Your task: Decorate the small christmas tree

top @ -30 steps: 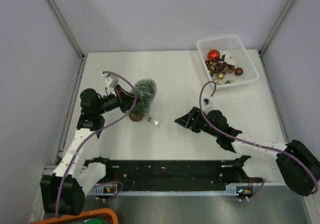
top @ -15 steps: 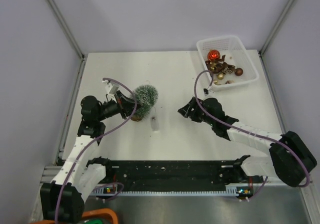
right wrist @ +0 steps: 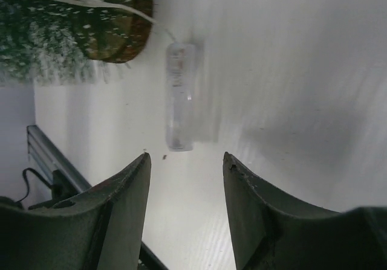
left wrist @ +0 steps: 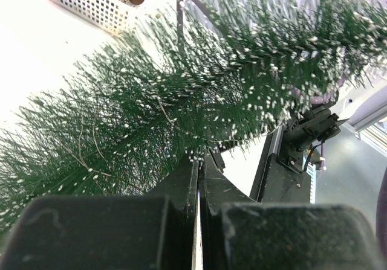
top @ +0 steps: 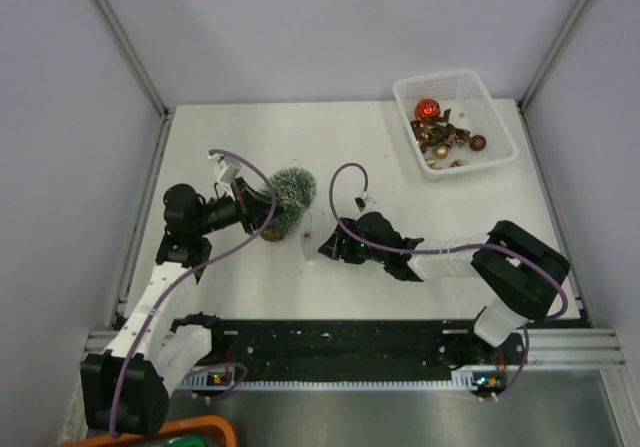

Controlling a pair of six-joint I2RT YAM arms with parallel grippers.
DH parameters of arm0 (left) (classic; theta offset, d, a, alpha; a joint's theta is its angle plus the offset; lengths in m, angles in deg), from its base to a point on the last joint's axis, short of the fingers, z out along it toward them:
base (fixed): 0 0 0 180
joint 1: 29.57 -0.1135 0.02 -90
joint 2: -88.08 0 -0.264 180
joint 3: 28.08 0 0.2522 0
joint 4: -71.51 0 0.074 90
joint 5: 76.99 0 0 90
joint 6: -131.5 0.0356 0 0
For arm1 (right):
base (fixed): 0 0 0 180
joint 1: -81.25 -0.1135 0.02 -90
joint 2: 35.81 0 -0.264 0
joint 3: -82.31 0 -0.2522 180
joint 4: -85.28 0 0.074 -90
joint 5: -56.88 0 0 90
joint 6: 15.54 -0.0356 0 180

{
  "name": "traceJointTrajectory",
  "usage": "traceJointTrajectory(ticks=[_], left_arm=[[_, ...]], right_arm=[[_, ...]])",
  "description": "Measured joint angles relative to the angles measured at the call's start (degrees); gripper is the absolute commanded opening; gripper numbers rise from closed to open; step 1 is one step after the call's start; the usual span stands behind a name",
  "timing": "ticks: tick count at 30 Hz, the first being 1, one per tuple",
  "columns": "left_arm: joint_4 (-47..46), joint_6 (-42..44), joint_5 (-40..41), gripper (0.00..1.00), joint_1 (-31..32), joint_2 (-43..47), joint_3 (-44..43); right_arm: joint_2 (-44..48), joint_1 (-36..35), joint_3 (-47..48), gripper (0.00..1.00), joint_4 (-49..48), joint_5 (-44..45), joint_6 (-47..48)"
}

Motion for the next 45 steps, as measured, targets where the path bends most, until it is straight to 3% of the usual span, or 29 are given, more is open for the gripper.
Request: traceJointTrajectory(ticks=[10,15,22,26,31,35,38,45], left_arm=[[-0.8,-1.8,-2.6,0.0,0.0,-1.2,-1.6],[-1.6,-2.4,-4.9,0.0,0.0,-1.1,-1.6],[-2.9,-3.0,-6.9,0.0,0.1,-1.2,-2.1],[-4.1,-3.2,-7.9,0.0,0.5,-1.2,-3.1],[-5.2,-4.1,-9.7,0.0,1.9,-1.2,-3.2],[-5.7,-4.2,-12.2,0.0,2.6,-1.0,-2.8],[-5.6,-2.8,-14.4,0.0,2.9,-0.3,-1.6],[-3.3,2.7,-17.6,0.0,2.6,1.8,0.5]], right_arm=[[-2.6,-1.4,1.9,0.49,-8.2,-2.1,-1.0],[-3.5,-1.4,1.7,0.36,-10.4,-1.4,-0.1],[-9.5,-3.3,3.7,0.36,-16.0,-7.1,1.2],[-4.1,-4.5,1.3,0.41,-17.4,-11.3,2.4],[20.3,-1.8,-4.4,0.67,-8.8,-11.0,7.9],[34.6,1.2,-4.5,0.79,-5.1,-9.6,13.3],[36.9,2.3,-4.5,0.82,-2.7,-9.4,17.5],[31.2,2.6,-6.1,0.81,0.6,-11.6,22.2]])
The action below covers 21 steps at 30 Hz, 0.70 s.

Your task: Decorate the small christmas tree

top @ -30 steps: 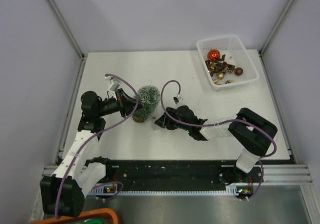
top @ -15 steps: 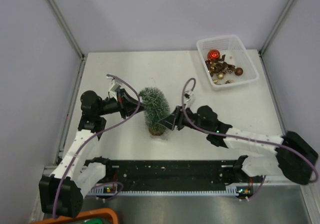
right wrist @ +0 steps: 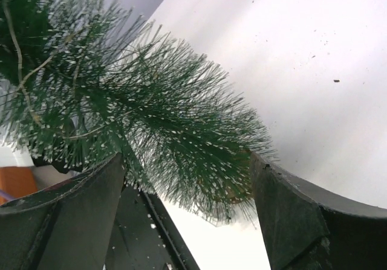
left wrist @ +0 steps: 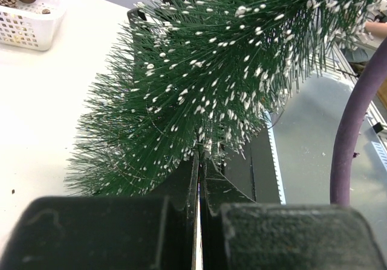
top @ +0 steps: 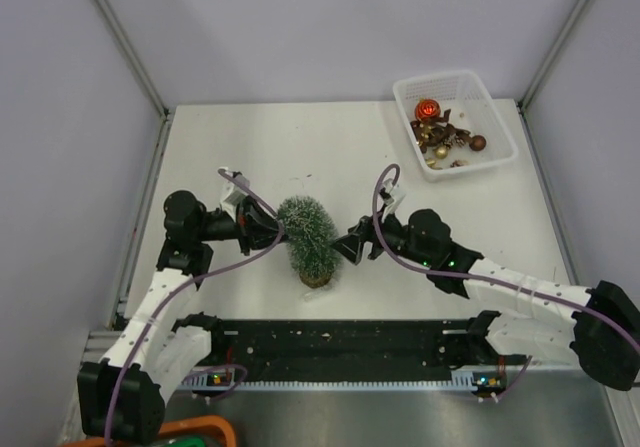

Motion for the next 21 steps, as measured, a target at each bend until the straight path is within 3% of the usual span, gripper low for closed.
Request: traceJointTrajectory(ticks=[9,16,21], left_arm=[[6.7,9.6,-2.2,0.0,-1.4,2.4,0.9],[24.0,24.5,-4.0,0.0,-1.9,2.2,-3.6],[29.5,30.1,-5.0,0.0,-1.9,2.2,-4.0]], right_arm=[[-5.7,0.2,0.0,0.56,-8.7,-1.9,-1.2],[-12.0,1.5,-1.1,0.43,-18.9,-5.2,-6.9],[-12.5,2.8,-2.8,0.21,-23.1,-6.3,-10.6]])
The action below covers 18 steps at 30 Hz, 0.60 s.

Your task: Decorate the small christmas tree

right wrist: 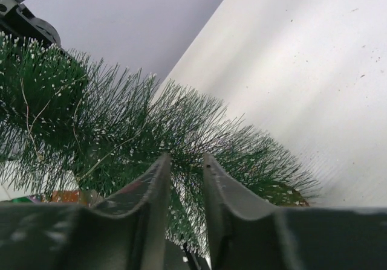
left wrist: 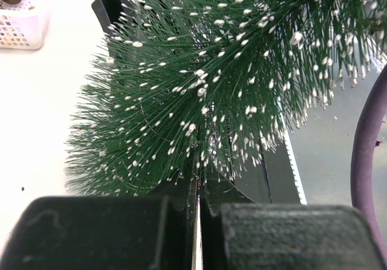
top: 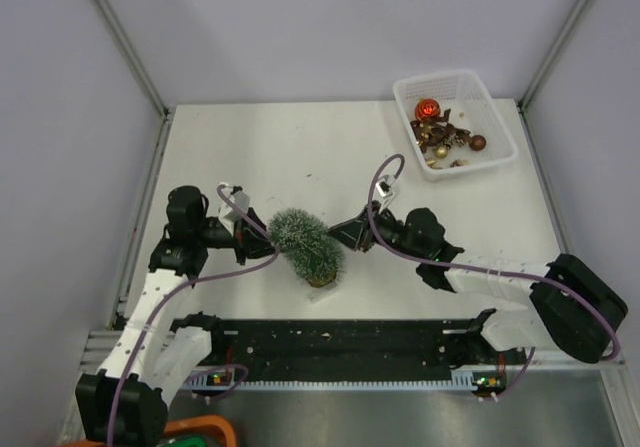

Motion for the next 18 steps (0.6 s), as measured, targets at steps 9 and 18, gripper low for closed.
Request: traceJointTrajectory(ticks=[9,18], left_arm=[[8.4,10.1,1.6,0.0,0.0,-0.6,-2.6],[25.7,31.0,9.0,0.0,-0.2,-5.7,-12.2]], right_arm=[[0.5,0.0,-0.9,0.0,-0.7,1.4,-2.1],[16.5,-0.4,-6.1,0.0,9.0,6.8,-0.1]])
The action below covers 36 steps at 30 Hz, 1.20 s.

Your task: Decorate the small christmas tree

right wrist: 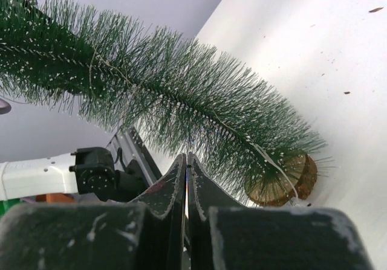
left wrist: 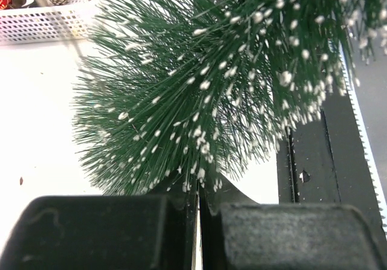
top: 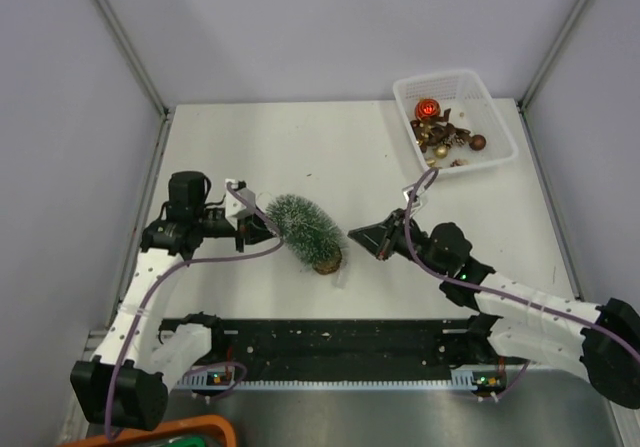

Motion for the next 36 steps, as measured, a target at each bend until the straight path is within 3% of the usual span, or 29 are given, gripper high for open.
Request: traceJointTrajectory(ticks=[1,3,5,6,14,20,26,30,36], left_arm=[[1.3,1.3,0.1,0.0,0.0,-0.4,-0.8],[3.7,3.4,-0.1,0.0,0.0,-1.4,-2.2],[5.4,4.5,-0.6,0.0,0.1,-2.4,-3.4],[6.0,4.9,-0.9,0.0,0.3,-2.8,-3.8],[8.3,2.9,-3.0,0.0,0.8,-2.7,-4.4],[8.2,-2.1,-3.1,0.0,1.6,-0.9,-4.5],[-3.0,-16.9,2.2,0.1,2.1,5.0,-0.5],[-7.8,-22.8,5.6,0.2,2.2,6.8,1.0],[-10.1,-26.9,10.8,0.3,2.2,7.3,2.4]], right_arm=[[1.4,-0.1,-0.2,0.11,1.0,0.6,0.2],[3.2,-0.3,-0.3,0.54,3.3,2.0,0.8],[3.3,0.2,0.0,0.69,5.8,3.1,1.3],[2.6,0.7,0.7,0.71,7.1,3.2,1.8],[-11.2,7.2,13.3,0.73,10.7,1.3,1.9],[-18.9,9.5,17.4,0.7,5.9,-5.3,-1.3],[-26.8,9.9,18.6,0.67,-2.4,-15.3,-7.7],[-26.8,9.4,15.7,0.65,-7.4,-17.9,-10.8],[-25.3,8.4,13.4,0.52,-10.2,-18.5,-13.1]])
